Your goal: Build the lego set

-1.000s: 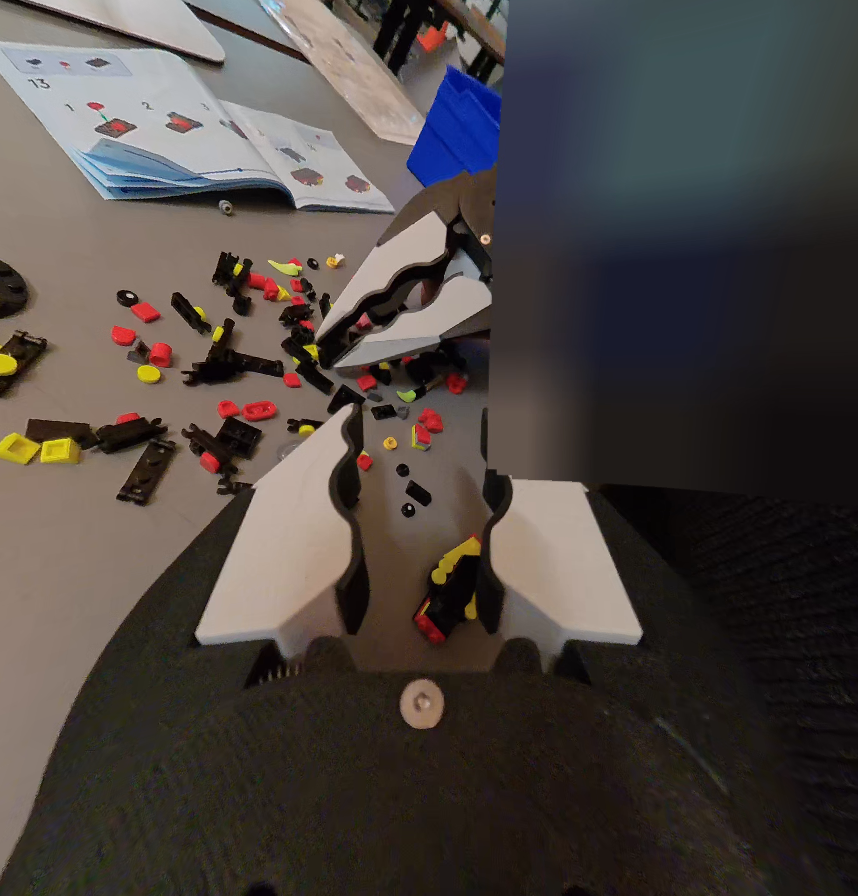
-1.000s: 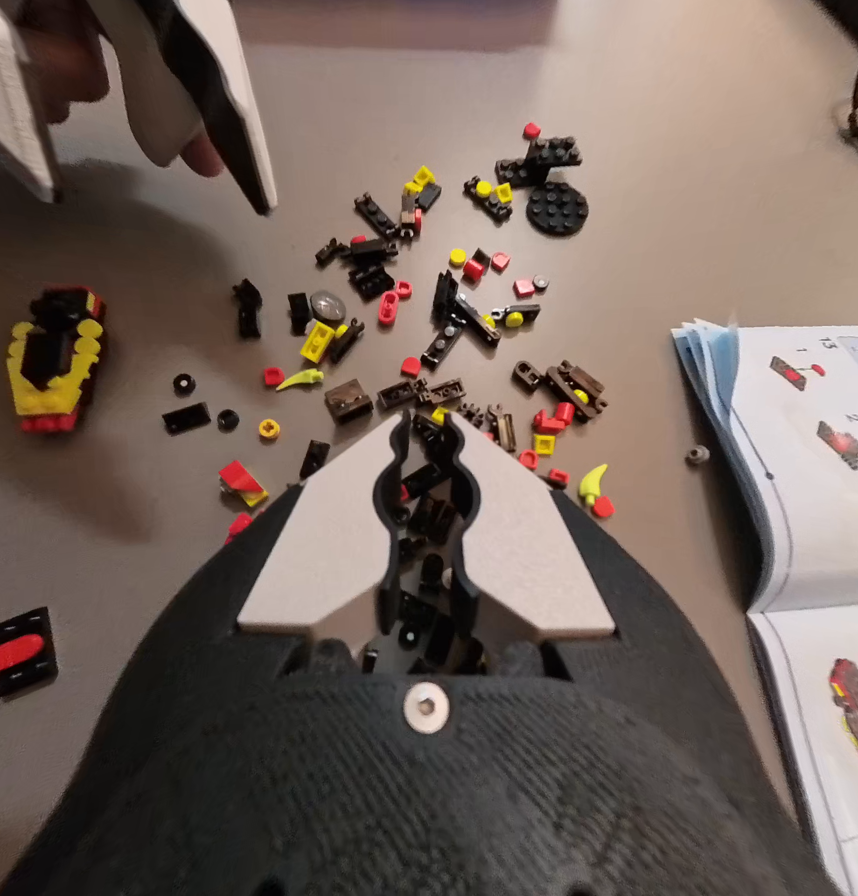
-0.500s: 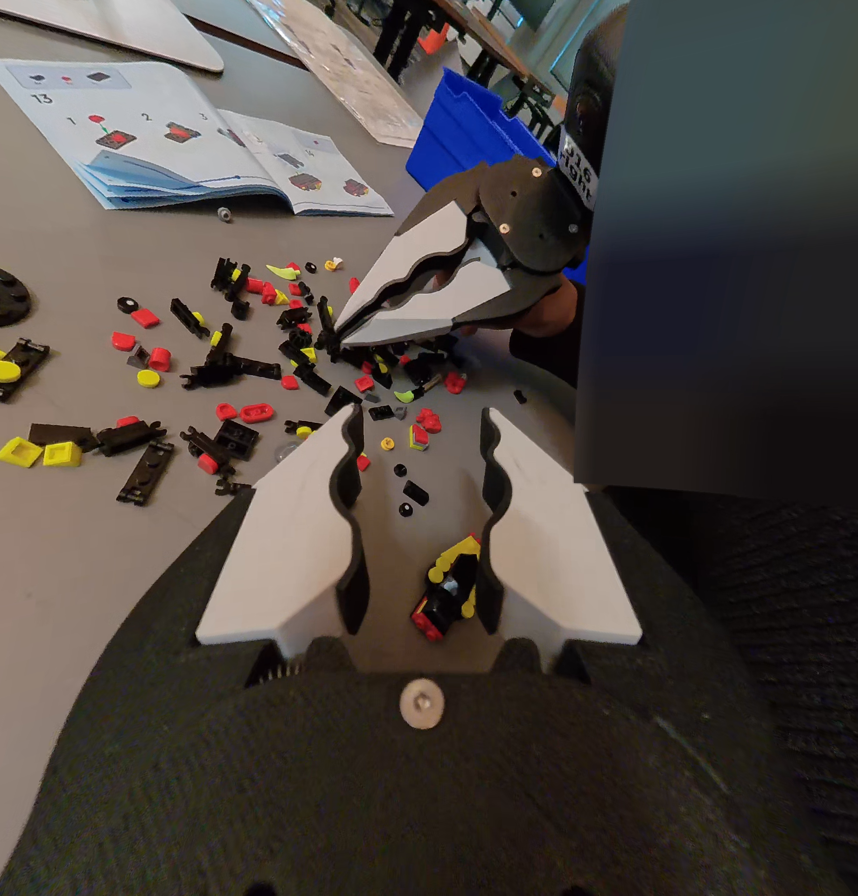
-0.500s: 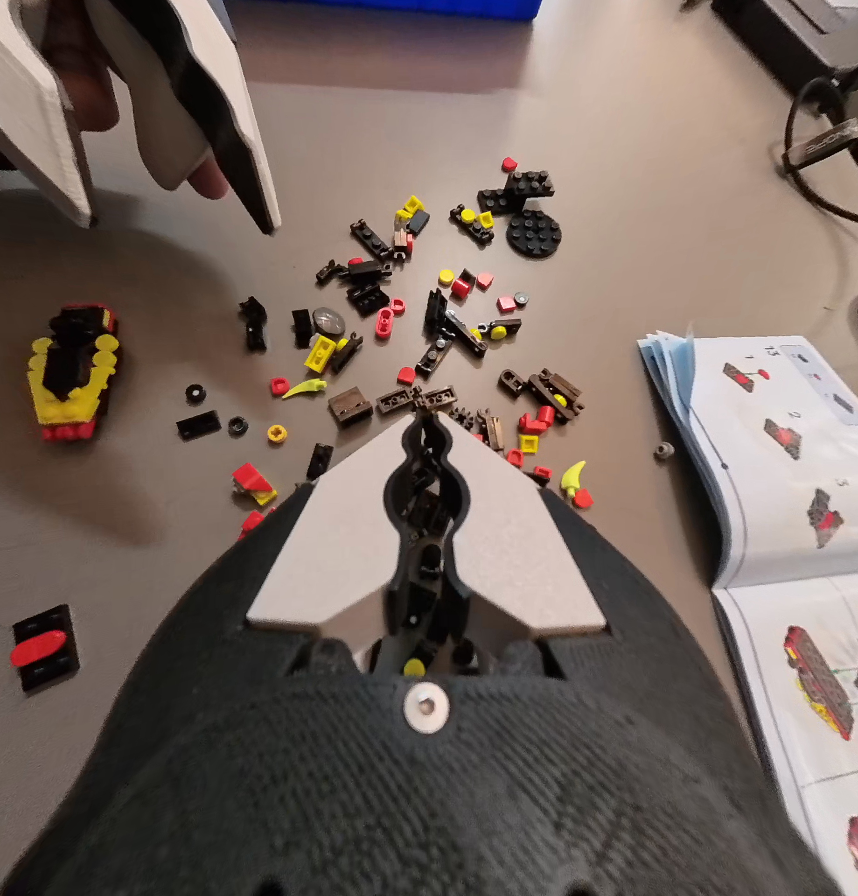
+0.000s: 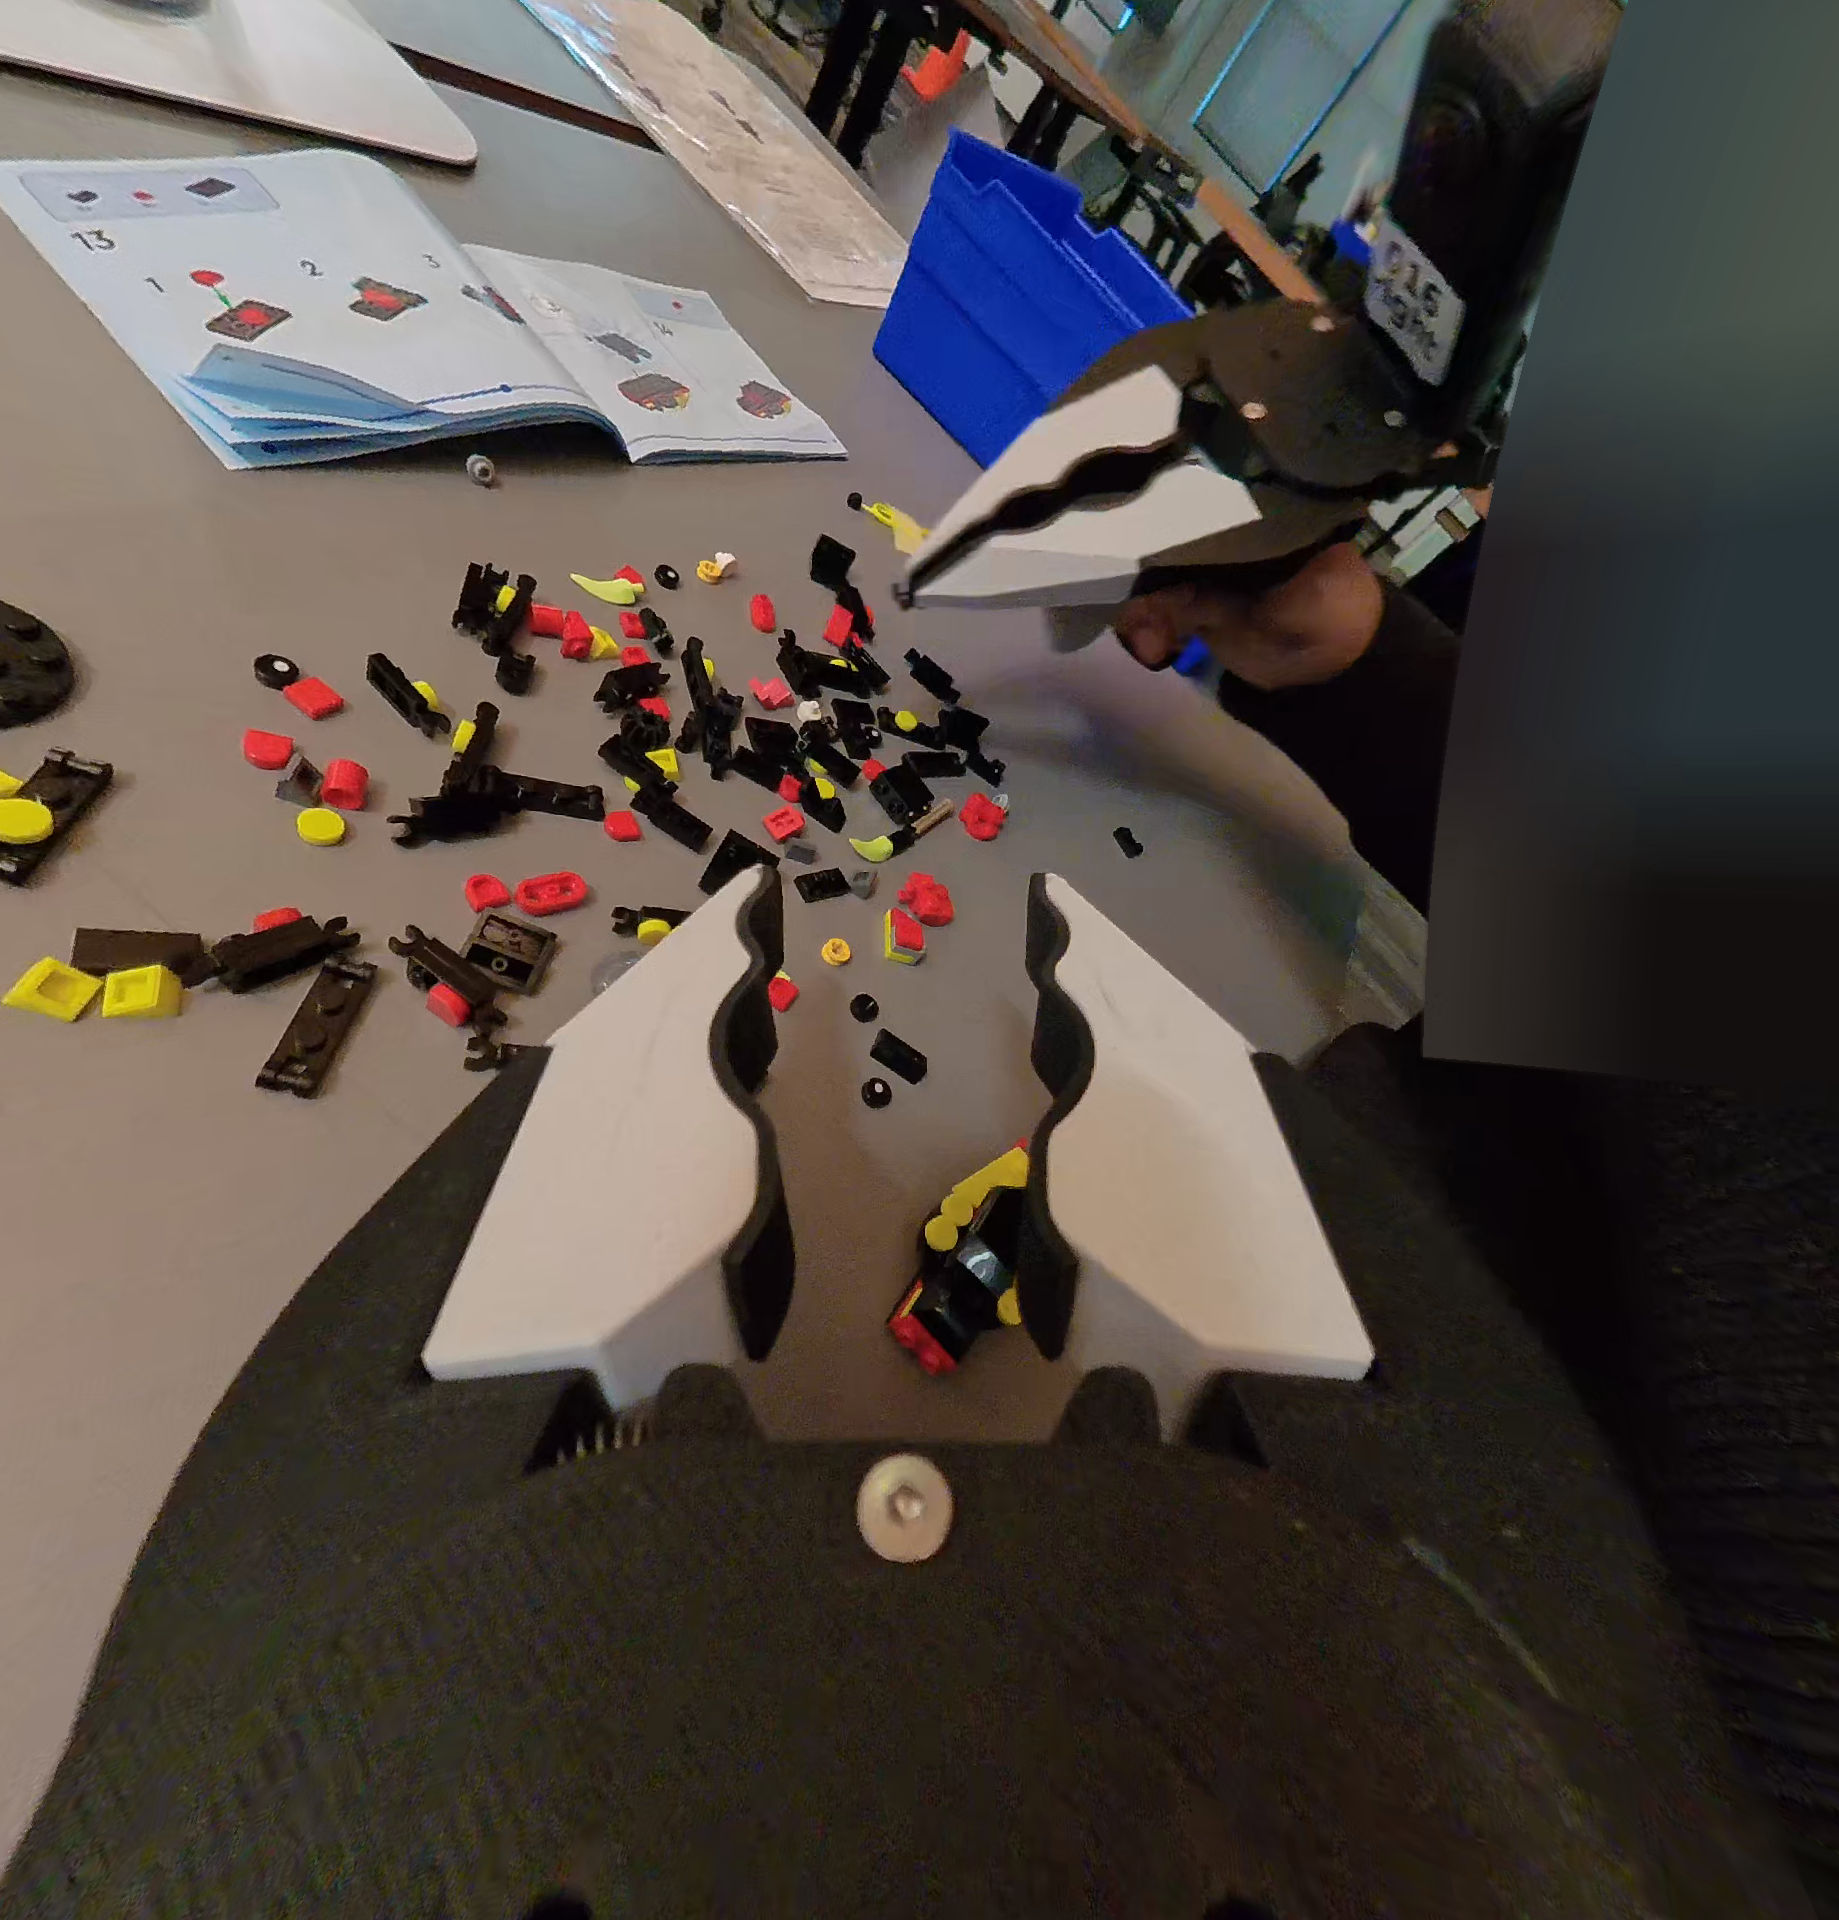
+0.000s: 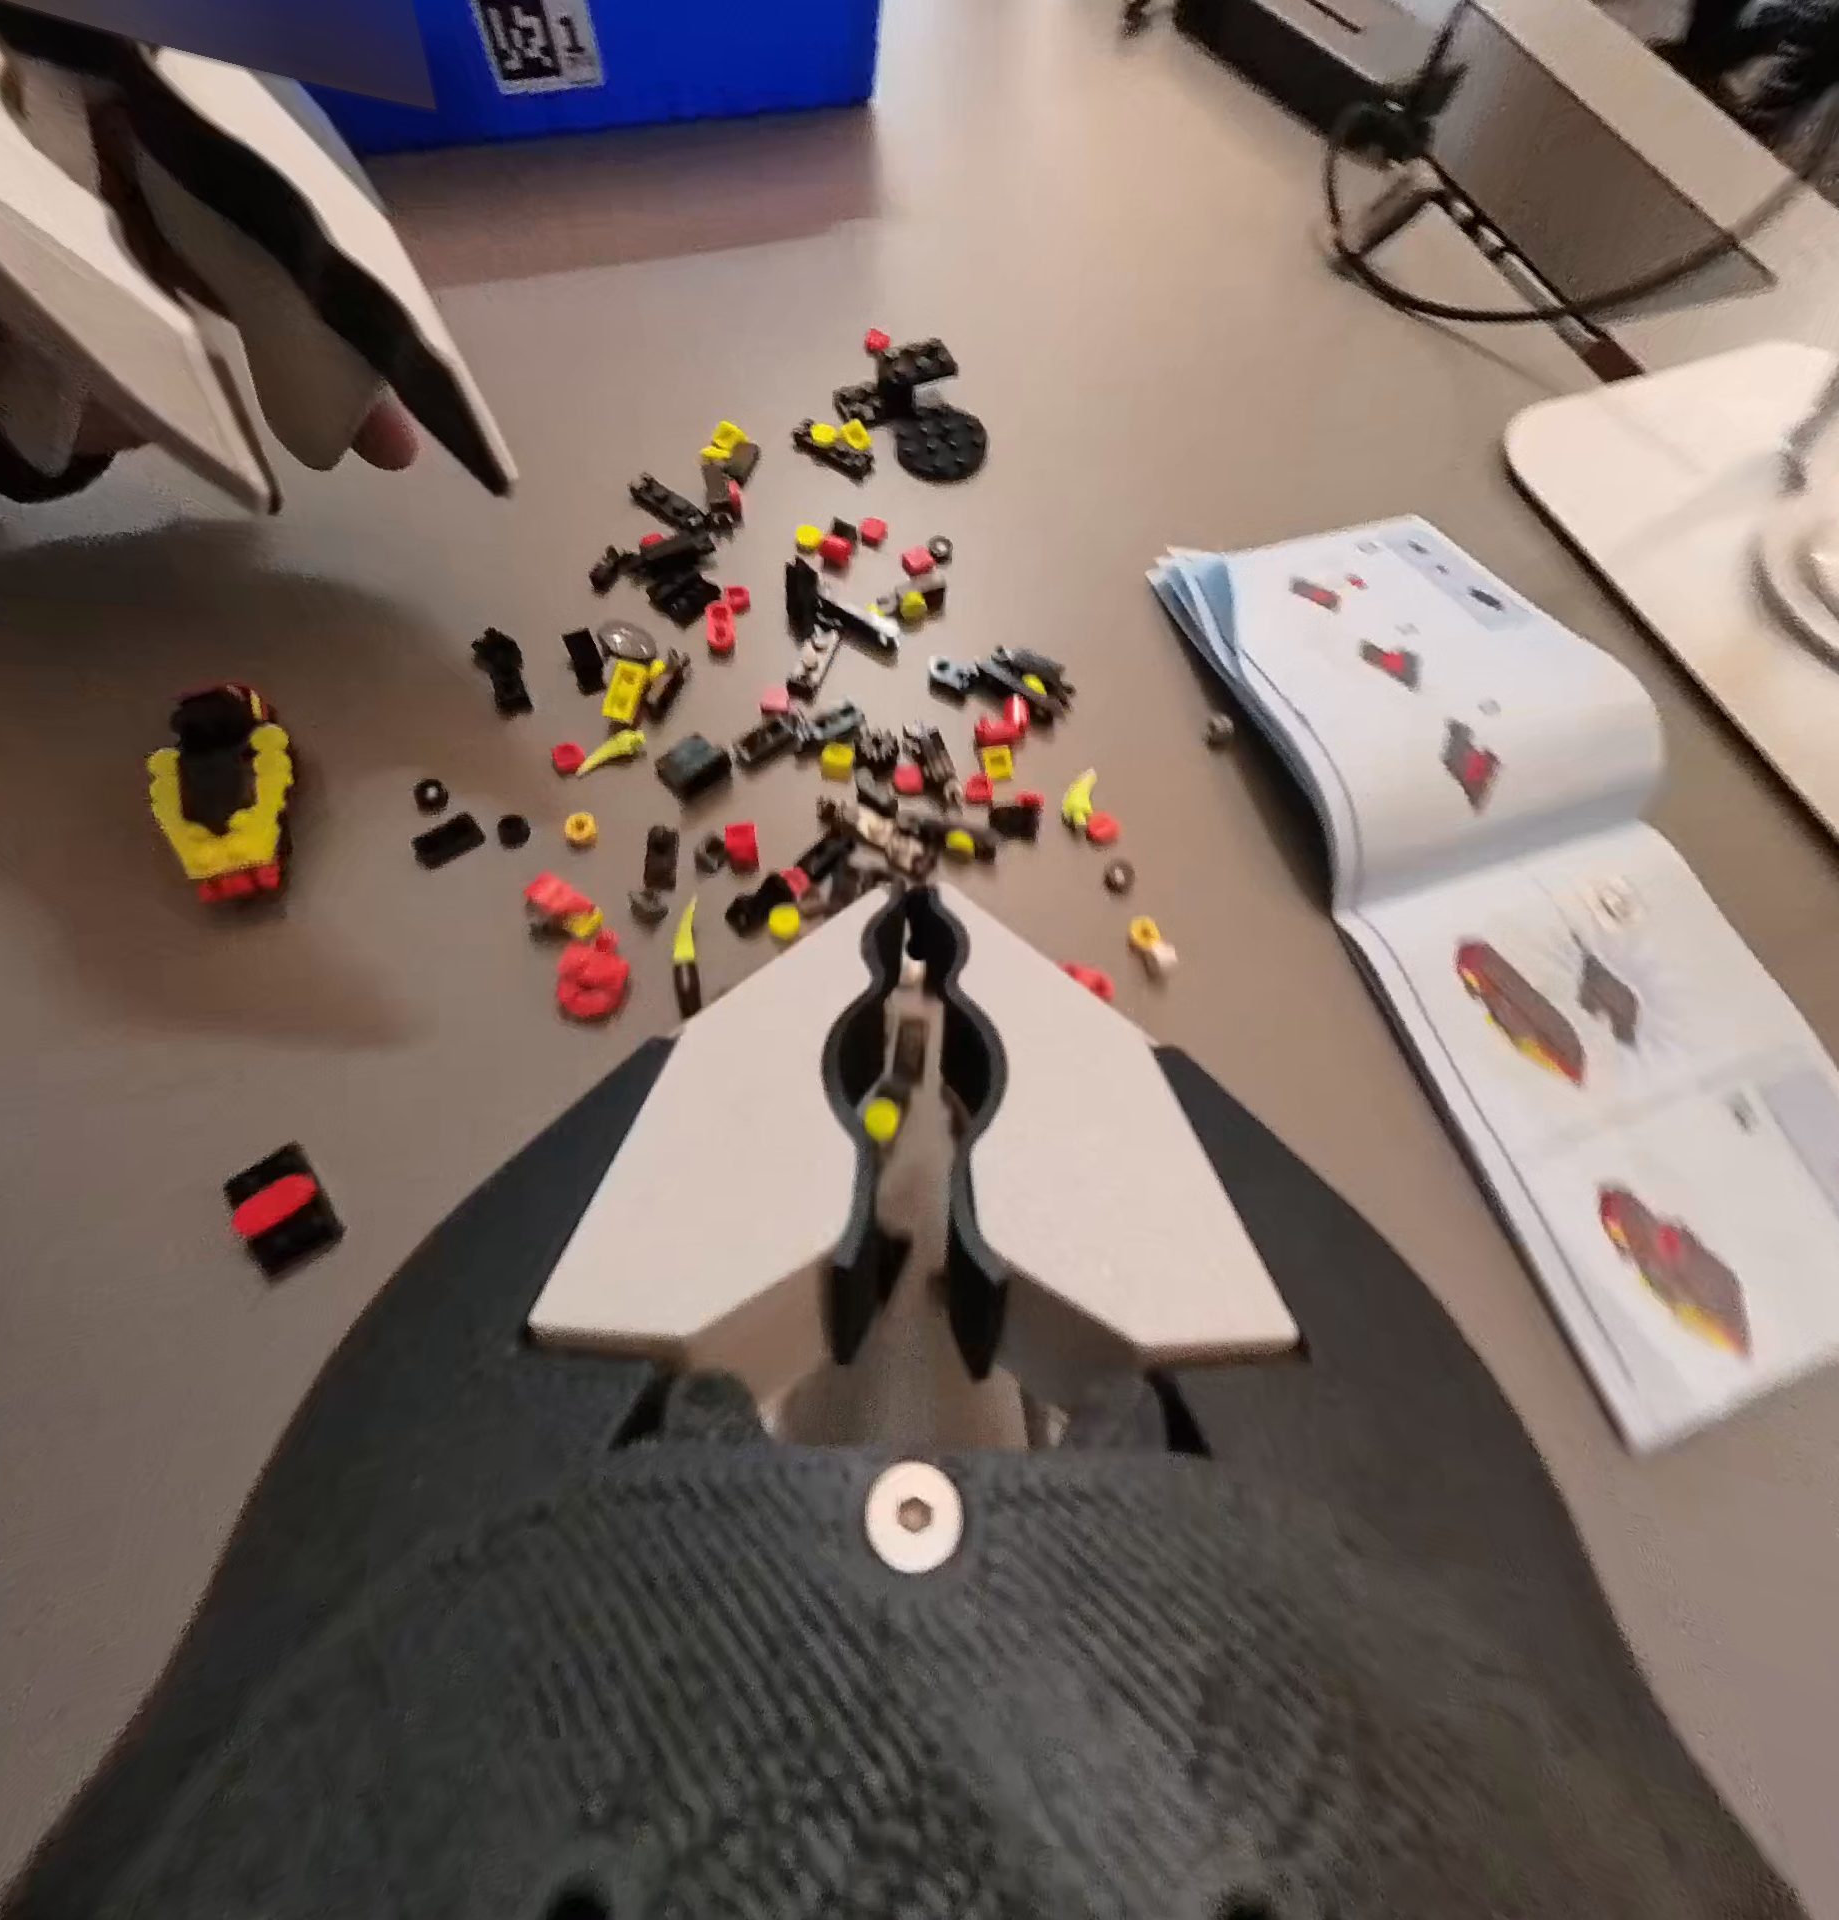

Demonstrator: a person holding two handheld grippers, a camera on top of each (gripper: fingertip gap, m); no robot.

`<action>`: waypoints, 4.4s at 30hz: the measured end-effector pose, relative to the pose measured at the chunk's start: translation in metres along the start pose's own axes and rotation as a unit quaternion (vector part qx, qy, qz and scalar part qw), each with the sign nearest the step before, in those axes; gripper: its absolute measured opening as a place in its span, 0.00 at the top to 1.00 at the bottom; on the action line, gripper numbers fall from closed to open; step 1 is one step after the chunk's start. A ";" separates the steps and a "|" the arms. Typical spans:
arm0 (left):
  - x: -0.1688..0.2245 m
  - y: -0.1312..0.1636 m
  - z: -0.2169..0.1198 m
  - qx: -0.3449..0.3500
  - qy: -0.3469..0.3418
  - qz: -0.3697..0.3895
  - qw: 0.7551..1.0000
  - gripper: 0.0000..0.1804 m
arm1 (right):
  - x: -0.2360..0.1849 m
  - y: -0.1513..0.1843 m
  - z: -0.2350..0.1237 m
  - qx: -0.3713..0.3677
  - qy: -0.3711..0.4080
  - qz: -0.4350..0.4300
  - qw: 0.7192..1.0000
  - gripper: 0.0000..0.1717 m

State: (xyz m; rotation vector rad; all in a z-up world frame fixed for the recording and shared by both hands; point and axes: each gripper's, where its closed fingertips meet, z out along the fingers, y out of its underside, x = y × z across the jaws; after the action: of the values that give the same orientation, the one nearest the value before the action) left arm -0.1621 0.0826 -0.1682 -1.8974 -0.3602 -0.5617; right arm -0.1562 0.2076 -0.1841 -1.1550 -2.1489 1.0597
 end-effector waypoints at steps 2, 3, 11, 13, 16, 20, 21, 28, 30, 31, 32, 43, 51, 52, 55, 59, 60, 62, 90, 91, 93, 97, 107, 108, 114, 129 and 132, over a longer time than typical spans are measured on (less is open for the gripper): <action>0.001 0.000 0.002 -0.002 0.003 0.001 1.000 0.75 | -0.002 0.017 -0.022 -0.012 0.025 0.018 0.999 1.00; 0.002 0.000 0.004 -0.003 0.004 0.001 1.000 0.75 | -0.005 0.028 -0.032 -0.022 0.036 0.030 0.999 1.00; 0.004 0.003 0.023 -0.031 0.000 0.037 0.999 0.76 | -0.041 0.106 -0.075 -0.097 0.061 0.101 0.988 0.99; 0.006 0.003 0.030 -0.039 0.004 0.047 0.998 0.77 | -0.047 0.111 -0.077 -0.103 0.041 0.123 0.986 0.99; 0.010 0.003 0.038 -0.046 0.014 0.053 0.997 0.77 | -0.052 0.120 -0.079 -0.097 0.014 0.168 0.981 0.99; 0.009 0.003 0.043 -0.051 0.013 0.057 0.997 0.77 | -0.043 0.124 -0.086 -0.079 0.038 0.196 0.977 0.99; 0.008 0.002 0.043 -0.052 0.011 0.059 0.997 0.77 | -0.042 0.122 -0.089 -0.073 0.044 0.192 0.978 0.98; 0.008 0.002 0.044 -0.053 0.011 0.062 0.997 0.78 | -0.037 0.114 -0.106 -0.056 0.085 0.153 0.983 0.96; 0.008 0.002 0.043 -0.053 0.012 0.063 0.997 0.78 | -0.039 0.120 -0.103 -0.083 0.094 0.124 0.984 0.95; 0.009 0.003 0.043 -0.053 0.013 0.063 0.996 0.78 | -0.039 0.124 -0.101 -0.099 0.096 0.110 0.984 0.95; 0.009 0.003 0.043 -0.054 0.014 0.064 0.996 0.78 | -0.040 0.127 -0.099 -0.113 0.098 0.100 0.984 0.95; 0.011 0.006 0.042 -0.060 0.014 0.066 0.996 0.78 | -0.042 0.130 -0.092 -0.114 0.075 0.118 0.984 0.98; 0.010 0.008 0.043 -0.065 0.011 0.068 0.996 0.78 | -0.054 0.119 -0.088 -0.068 0.006 0.190 0.979 0.98; 0.010 0.008 0.043 -0.065 0.011 0.069 0.995 0.78 | -0.056 0.120 -0.086 -0.071 -0.001 0.194 0.979 0.98; 0.010 0.009 0.043 -0.067 0.011 0.070 0.995 0.78 | -0.056 0.126 -0.083 -0.086 0.002 0.193 0.977 0.98; 0.010 0.009 0.043 -0.068 0.011 0.069 0.995 0.78 | -0.050 0.125 -0.084 -0.080 0.015 0.200 0.976 0.95; 0.010 0.009 0.043 -0.068 0.012 0.068 0.995 0.78 | -0.048 0.126 -0.084 -0.079 0.018 0.203 0.976 0.94; 0.010 0.009 0.043 -0.068 0.013 0.066 0.995 0.78 | -0.045 0.125 -0.086 -0.076 0.026 0.205 0.976 0.94; 0.014 0.010 0.042 -0.069 0.019 0.067 0.995 0.78 | -0.047 0.123 -0.087 -0.087 0.031 0.122 0.988 0.94; 0.014 0.010 0.042 -0.069 0.019 0.067 0.995 0.78 | -0.047 0.123 -0.086 -0.088 0.030 0.120 0.988 0.94; 0.014 0.010 0.042 -0.069 0.020 0.065 0.995 0.78 | -0.048 0.122 -0.084 -0.088 0.028 0.116 0.989 0.94; 0.014 0.011 0.041 -0.069 0.021 0.063 0.995 0.78 | -0.049 0.116 -0.080 -0.081 0.027 0.114 0.990 0.94; 0.012 0.011 0.035 -0.063 0.015 0.057 0.996 0.78 | -0.041 0.110 -0.075 -0.082 0.039 0.103 0.990 0.97; 0.012 0.011 0.035 -0.063 0.014 0.057 0.996 0.78 | -0.043 0.107 -0.078 -0.071 0.030 0.099 0.992 0.94; 0.012 0.011 0.031 -0.060 0.010 0.056 0.997 0.78 | -0.044 0.110 -0.091 -0.063 0.013 0.071 0.995 0.92; 0.010 0.012 0.028 -0.059 0.008 0.051 0.997 0.78 | -0.047 0.119 -0.082 -0.107 0.011 0.056 0.993 0.98; 0.009 0.012 0.028 -0.059 0.006 0.050 0.997 0.78 | -0.045 0.117 -0.083 -0.105 0.006 0.113 0.988 0.98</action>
State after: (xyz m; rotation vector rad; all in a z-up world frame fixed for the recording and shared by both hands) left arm -0.1421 0.1041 -0.1817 -2.0123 -0.2267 -0.5367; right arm -0.0186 0.2436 -0.2325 -1.5274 -2.2004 0.9312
